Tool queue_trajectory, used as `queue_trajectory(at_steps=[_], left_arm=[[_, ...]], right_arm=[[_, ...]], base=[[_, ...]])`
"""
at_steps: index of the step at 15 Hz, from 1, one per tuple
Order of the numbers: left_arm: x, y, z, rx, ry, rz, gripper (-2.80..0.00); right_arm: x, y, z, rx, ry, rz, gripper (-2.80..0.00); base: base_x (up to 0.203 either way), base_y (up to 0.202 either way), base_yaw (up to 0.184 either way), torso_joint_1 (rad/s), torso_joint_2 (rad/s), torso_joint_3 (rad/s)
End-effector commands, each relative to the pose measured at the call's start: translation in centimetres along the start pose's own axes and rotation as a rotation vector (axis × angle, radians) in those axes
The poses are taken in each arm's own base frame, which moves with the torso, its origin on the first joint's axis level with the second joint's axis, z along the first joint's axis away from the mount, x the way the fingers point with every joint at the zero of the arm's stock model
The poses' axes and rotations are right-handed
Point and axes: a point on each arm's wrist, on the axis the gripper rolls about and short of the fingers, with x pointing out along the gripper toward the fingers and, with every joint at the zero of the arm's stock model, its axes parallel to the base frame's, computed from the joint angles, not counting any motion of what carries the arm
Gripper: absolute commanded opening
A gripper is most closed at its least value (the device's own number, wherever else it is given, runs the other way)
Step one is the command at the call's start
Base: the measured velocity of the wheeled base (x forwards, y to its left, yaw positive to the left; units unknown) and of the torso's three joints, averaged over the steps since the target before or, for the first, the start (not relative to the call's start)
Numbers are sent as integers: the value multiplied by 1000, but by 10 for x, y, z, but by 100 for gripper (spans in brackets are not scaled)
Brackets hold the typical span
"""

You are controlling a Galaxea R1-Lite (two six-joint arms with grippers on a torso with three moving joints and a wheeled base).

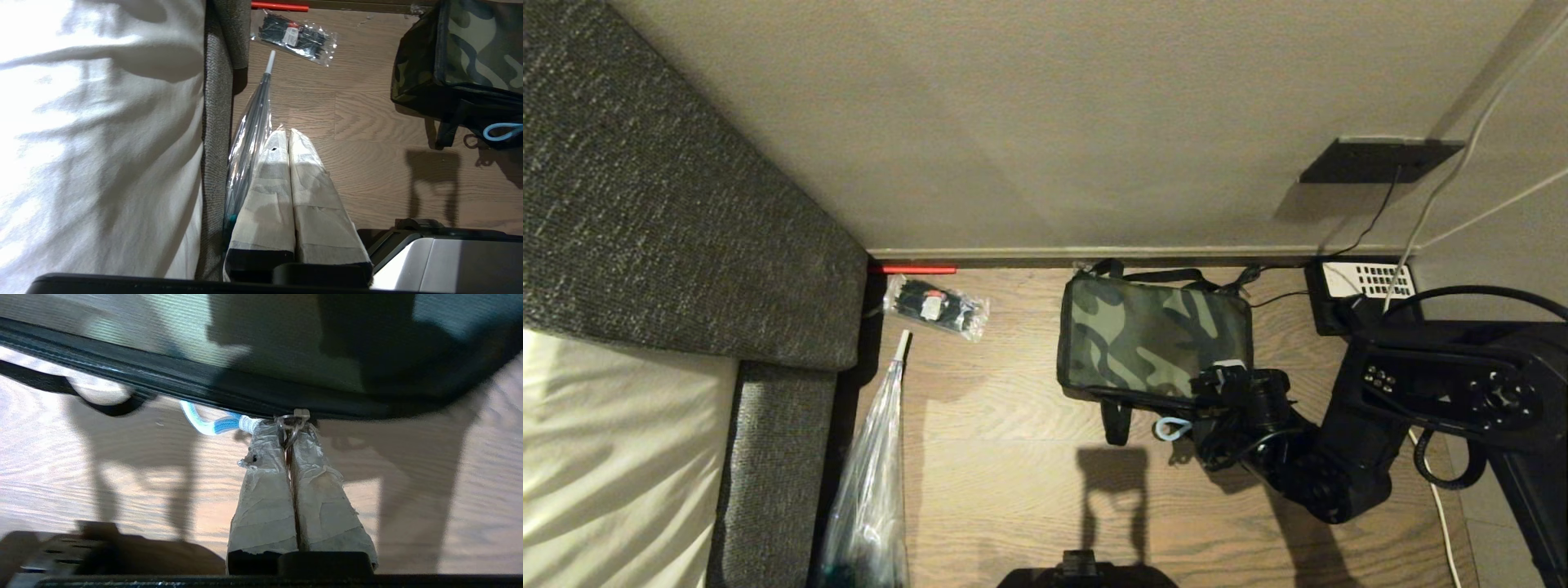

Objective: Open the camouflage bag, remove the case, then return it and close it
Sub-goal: Open the top of the storage box

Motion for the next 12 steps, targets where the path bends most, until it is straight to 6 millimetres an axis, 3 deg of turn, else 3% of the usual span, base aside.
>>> queue_trajectory(at_steps=[1,7,12], left_arm=[[0,0,0,-1,1,1,-280],[0,0,0,-1,1,1,-280],[0,0,0,-1,1,1,-280]], right_arm=[[-2,-11,-1,-6,13,-25,-280],[4,-37,1,0,21,-83,-280],[2,-54,15,1,-17,-121,-280]], base=[[0,0,0,0,0,0],[0,0,0,0,0,0],[0,0,0,0,0,0]])
